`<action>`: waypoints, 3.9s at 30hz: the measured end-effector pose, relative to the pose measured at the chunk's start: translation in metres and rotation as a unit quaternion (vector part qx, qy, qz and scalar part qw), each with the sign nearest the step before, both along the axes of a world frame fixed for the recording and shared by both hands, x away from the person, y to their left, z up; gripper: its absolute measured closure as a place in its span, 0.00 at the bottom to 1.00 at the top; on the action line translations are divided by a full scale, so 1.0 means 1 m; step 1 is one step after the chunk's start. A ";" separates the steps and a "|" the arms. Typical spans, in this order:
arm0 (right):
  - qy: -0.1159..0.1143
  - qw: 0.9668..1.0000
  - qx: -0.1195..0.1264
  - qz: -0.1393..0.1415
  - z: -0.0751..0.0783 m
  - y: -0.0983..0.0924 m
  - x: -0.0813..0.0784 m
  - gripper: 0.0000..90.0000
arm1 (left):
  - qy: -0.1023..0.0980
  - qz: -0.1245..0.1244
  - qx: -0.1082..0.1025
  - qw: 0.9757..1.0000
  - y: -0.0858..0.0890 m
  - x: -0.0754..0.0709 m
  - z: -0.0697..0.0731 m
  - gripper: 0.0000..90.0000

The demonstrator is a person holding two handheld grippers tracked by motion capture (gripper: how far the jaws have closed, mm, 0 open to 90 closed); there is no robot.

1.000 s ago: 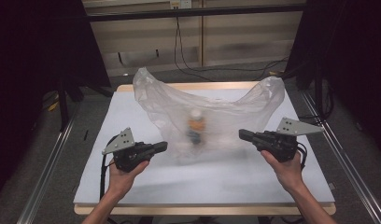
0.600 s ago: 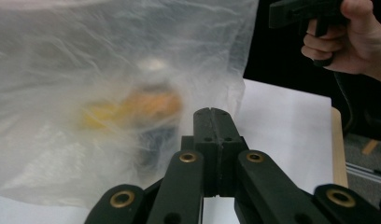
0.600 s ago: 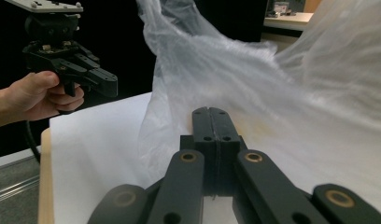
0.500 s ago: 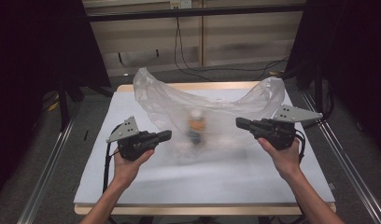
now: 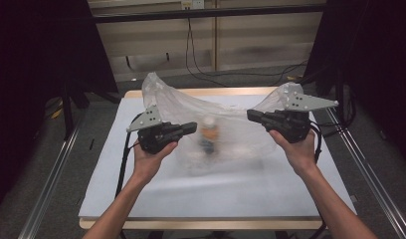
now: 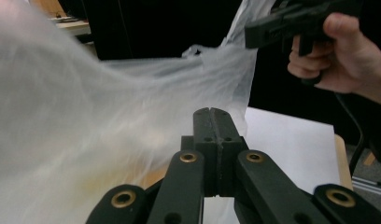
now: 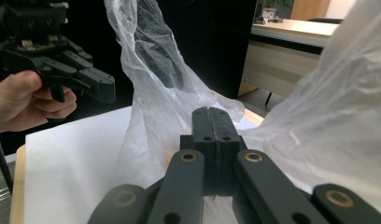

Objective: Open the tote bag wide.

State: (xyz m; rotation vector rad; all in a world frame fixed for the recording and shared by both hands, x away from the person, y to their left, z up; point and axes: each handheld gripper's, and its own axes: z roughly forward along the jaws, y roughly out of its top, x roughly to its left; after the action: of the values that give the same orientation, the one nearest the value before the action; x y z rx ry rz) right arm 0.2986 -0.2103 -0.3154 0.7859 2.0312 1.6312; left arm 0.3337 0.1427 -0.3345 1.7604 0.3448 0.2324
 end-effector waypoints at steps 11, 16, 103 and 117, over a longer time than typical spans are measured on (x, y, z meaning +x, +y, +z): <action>0.000 1.000 -0.014 -0.015 0.017 0.014 0.027 1.00 | -0.001 0.001 0.001 1.000 -0.028 0.032 0.036 1.00; 0.002 1.000 -0.022 -0.023 0.025 0.021 0.041 1.00 | -0.002 0.016 0.003 1.000 -0.031 0.042 0.038 1.00; 0.190 0.978 -0.089 0.024 -0.150 0.035 0.065 1.00 | 0.138 0.062 0.163 0.975 -0.004 0.071 -0.128 1.00; 0.130 0.991 -0.029 0.023 -0.097 0.021 0.048 1.00 | 0.092 0.023 0.079 0.992 0.010 0.036 -0.081 1.00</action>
State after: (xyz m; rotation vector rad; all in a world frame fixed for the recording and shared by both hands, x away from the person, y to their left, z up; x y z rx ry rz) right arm 0.3471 -0.1895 -0.4128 0.9809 2.2794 1.5551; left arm 0.3694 0.1523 -0.4160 1.9377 0.5118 0.1338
